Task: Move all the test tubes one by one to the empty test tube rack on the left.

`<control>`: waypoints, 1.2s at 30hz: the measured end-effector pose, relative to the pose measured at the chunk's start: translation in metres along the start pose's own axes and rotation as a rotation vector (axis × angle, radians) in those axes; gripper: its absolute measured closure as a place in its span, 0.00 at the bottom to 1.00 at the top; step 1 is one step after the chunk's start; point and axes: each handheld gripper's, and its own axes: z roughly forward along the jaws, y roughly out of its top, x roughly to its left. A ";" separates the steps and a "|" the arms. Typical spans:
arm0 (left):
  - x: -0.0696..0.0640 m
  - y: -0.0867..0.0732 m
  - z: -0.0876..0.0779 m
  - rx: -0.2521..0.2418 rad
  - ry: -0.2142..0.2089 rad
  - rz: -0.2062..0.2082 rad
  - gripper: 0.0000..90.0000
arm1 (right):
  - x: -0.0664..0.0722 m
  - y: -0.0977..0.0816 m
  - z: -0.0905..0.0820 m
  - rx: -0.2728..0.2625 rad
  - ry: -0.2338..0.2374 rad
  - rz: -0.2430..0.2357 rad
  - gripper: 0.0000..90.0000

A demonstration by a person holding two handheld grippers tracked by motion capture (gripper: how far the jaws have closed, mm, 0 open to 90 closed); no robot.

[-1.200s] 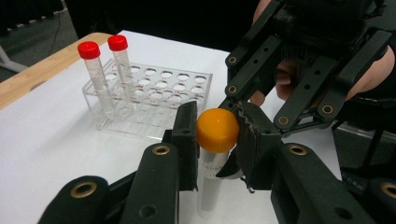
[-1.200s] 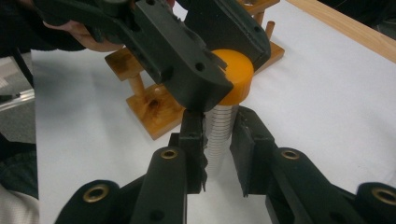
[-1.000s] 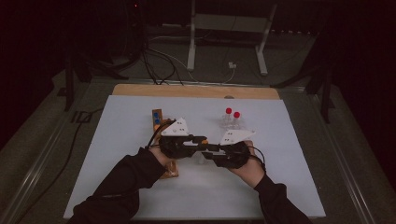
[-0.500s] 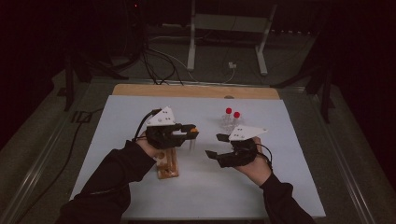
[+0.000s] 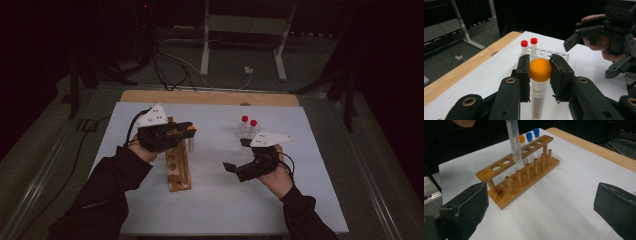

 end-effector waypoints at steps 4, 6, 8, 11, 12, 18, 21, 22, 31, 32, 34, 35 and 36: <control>0.006 -0.003 -0.008 -0.004 0.026 -0.012 0.80 | -0.001 0.000 -0.002 -0.003 -0.007 0.000 0.00; 0.009 -0.004 -0.012 -0.007 0.041 -0.017 0.80 | -0.002 0.000 -0.002 0.002 -0.018 -0.001 0.00; 0.011 -0.006 -0.016 -0.005 0.055 -0.017 0.80 | -0.002 -0.001 -0.002 0.005 -0.019 -0.001 0.00; 0.014 -0.010 -0.020 -0.004 0.070 -0.028 0.80 | -0.002 -0.001 -0.002 0.003 -0.013 -0.002 0.00; 0.016 -0.011 -0.021 -0.004 0.073 -0.031 0.80 | -0.002 -0.001 -0.002 0.002 -0.011 -0.002 0.00; 0.022 -0.021 -0.026 0.003 0.103 -0.046 0.80 | -0.002 -0.001 -0.002 0.010 -0.010 -0.003 0.00; 0.023 -0.026 -0.026 0.009 0.115 -0.043 0.80 | -0.002 -0.001 -0.002 0.012 -0.009 -0.005 0.00; 0.024 -0.028 -0.026 0.009 0.122 -0.046 0.80 | -0.002 -0.001 -0.002 0.011 -0.004 -0.004 0.00; 0.027 -0.045 -0.022 0.018 0.144 -0.061 0.80 | -0.003 -0.003 -0.001 0.021 0.000 -0.006 0.00; 0.026 -0.047 -0.021 0.020 0.148 -0.061 0.80 | -0.003 -0.003 -0.001 0.020 -0.001 -0.006 0.00; 0.026 -0.051 -0.020 0.018 0.145 -0.070 0.80 | -0.004 -0.003 -0.001 0.019 0.001 -0.005 0.00; 0.025 -0.053 -0.019 0.022 0.145 -0.072 0.80 | -0.004 -0.003 -0.001 0.019 0.000 -0.005 0.00; 0.025 -0.055 -0.018 0.025 0.143 -0.074 0.80 | -0.004 -0.003 -0.001 0.019 0.000 -0.004 0.00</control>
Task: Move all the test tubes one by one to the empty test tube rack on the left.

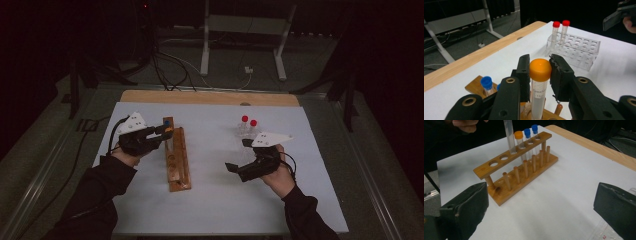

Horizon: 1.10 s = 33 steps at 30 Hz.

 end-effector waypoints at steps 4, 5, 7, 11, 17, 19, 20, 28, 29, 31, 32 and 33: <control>0.000 -0.010 0.003 0.004 0.006 -0.018 0.80 | 0.000 -0.001 0.000 -0.003 0.005 0.003 0.00; 0.000 -0.013 0.004 0.009 0.005 -0.020 0.80 | -0.001 -0.001 -0.001 -0.004 0.006 0.005 0.00; -0.001 -0.018 0.006 0.019 0.011 -0.022 0.80 | -0.001 -0.002 -0.001 -0.004 0.005 0.005 0.00; 0.000 -0.027 0.009 0.023 0.011 -0.037 0.80 | -0.002 -0.002 -0.002 -0.008 0.005 0.008 0.00; -0.003 -0.037 0.013 0.047 0.021 -0.025 0.80 | -0.002 -0.002 -0.003 -0.008 0.006 0.003 0.00; -0.004 -0.040 0.015 0.057 0.025 -0.020 0.80 | -0.002 -0.003 -0.003 -0.007 0.006 0.005 0.00; -0.005 -0.041 0.016 0.063 0.028 -0.016 0.80 | -0.002 -0.003 -0.003 -0.006 0.008 0.005 0.00; -0.006 -0.042 0.016 0.072 0.028 0.002 0.80 | -0.002 -0.003 -0.002 -0.001 0.012 0.001 0.00; -0.006 -0.042 0.016 0.072 0.026 -0.002 0.79 | -0.002 -0.003 -0.002 0.000 0.013 0.002 0.00; -0.006 -0.042 0.016 0.073 0.020 -0.016 0.79 | -0.002 -0.003 -0.002 -0.001 0.013 0.004 0.00; -0.005 -0.042 0.016 0.073 0.018 -0.015 0.79 | -0.002 -0.003 -0.002 -0.001 0.013 0.004 0.00; -0.005 -0.042 0.016 0.075 0.017 -0.015 0.79 | -0.002 -0.003 -0.002 -0.002 0.012 0.005 0.00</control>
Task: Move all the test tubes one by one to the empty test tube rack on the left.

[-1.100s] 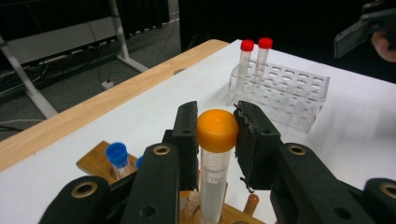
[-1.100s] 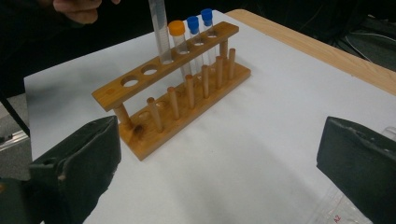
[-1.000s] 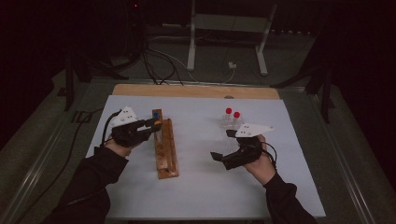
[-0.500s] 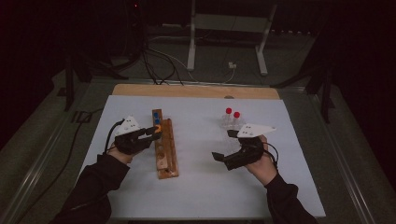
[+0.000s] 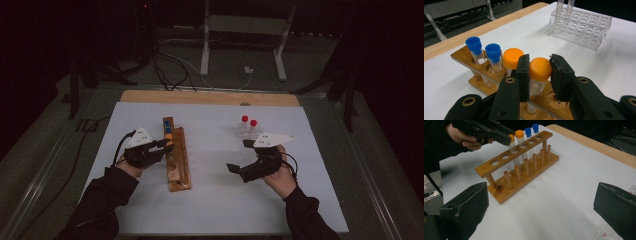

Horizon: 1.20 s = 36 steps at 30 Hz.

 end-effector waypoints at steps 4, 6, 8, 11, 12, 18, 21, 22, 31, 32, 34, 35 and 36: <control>0.001 0.001 0.000 0.003 -0.010 -0.001 0.78 | -0.001 0.001 -0.001 -0.006 0.002 0.003 0.00; 0.001 0.002 -0.002 -0.008 -0.023 -0.004 0.72 | -0.001 0.001 -0.002 -0.008 0.002 0.004 0.00; 0.000 0.004 -0.004 -0.016 -0.019 -0.001 0.60 | -0.001 0.002 -0.003 -0.011 0.002 0.006 0.00; -0.001 0.007 -0.011 -0.043 -0.022 -0.006 0.40 | -0.002 0.003 -0.005 -0.016 -0.003 0.004 0.00; -0.001 0.008 -0.014 -0.054 -0.026 -0.009 0.36 | -0.003 0.004 -0.006 -0.018 -0.005 0.001 0.00; -0.003 0.009 -0.031 -0.096 -0.080 -0.055 0.00 | -0.011 0.010 -0.013 -0.035 -0.031 -0.003 0.00; -0.001 0.004 -0.041 -0.129 -0.076 -0.058 0.01 | -0.018 0.015 -0.018 -0.042 -0.043 0.003 0.00; -0.001 0.001 -0.045 -0.139 -0.074 -0.061 0.01 | -0.021 0.016 -0.019 -0.045 -0.050 -0.001 0.00; -0.003 -0.019 -0.055 -0.142 -0.079 -0.073 0.01 | -0.053 0.019 -0.030 -0.065 -0.135 0.032 0.00; -0.004 -0.020 -0.056 -0.140 -0.076 -0.075 0.01 | -0.056 0.018 -0.031 -0.069 -0.148 0.037 0.00; -0.005 -0.022 -0.057 -0.142 -0.081 -0.080 0.01 | -0.063 0.017 -0.030 -0.070 -0.161 0.046 0.00; -0.006 -0.023 -0.057 -0.142 -0.080 -0.080 0.01 | -0.066 0.017 -0.030 -0.067 -0.173 0.053 0.00; -0.006 -0.024 -0.056 -0.141 -0.083 -0.077 0.01 | -0.070 0.016 -0.029 -0.068 -0.183 0.058 0.00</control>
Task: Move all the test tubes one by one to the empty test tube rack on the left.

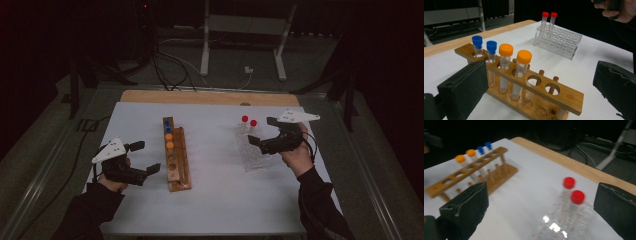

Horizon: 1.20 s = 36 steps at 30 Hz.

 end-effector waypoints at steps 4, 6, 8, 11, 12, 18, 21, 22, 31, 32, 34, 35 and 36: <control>-0.001 -0.002 0.001 0.007 -0.008 0.000 0.01 | -0.014 -0.004 0.006 0.012 -0.026 0.019 0.00; -0.001 -0.003 0.002 0.007 -0.008 0.004 0.01 | -0.020 -0.006 0.010 0.026 -0.044 0.029 0.00; -0.001 -0.003 0.002 0.007 -0.006 0.005 0.01 | -0.026 -0.010 0.014 0.031 -0.052 0.039 0.00; -0.001 -0.003 0.003 0.006 -0.009 0.004 0.01 | -0.033 -0.016 0.019 0.038 -0.051 0.057 0.00; -0.001 -0.004 0.003 0.005 -0.010 0.005 0.01 | -0.035 -0.018 0.021 0.041 -0.050 0.057 0.00; 0.001 -0.004 0.003 0.000 -0.014 -0.002 0.01 | -0.041 -0.031 0.032 0.071 -0.055 0.065 0.04; 0.000 -0.004 0.004 0.003 -0.016 0.003 0.01 | -0.043 -0.036 0.037 0.091 -0.061 0.071 0.07; 0.000 -0.004 0.004 0.002 -0.017 0.004 0.01 | -0.044 -0.038 0.039 0.101 -0.065 0.070 0.08; 0.001 -0.004 0.003 -0.002 -0.015 0.000 0.01 | -0.045 -0.051 0.056 0.170 -0.084 0.030 0.31; 0.001 -0.004 0.003 -0.003 -0.015 -0.001 0.01 | -0.044 -0.050 0.057 0.176 -0.086 0.025 0.35; 0.001 -0.004 0.002 -0.004 -0.014 -0.003 0.01 | -0.044 -0.050 0.059 0.179 -0.093 0.009 0.41; 0.001 -0.004 0.002 -0.005 -0.013 -0.003 0.01 | -0.045 -0.050 0.060 0.182 -0.094 0.004 0.45; 0.001 -0.004 0.002 -0.004 -0.011 -0.002 0.01 | -0.045 -0.049 0.061 0.187 -0.093 -0.007 0.50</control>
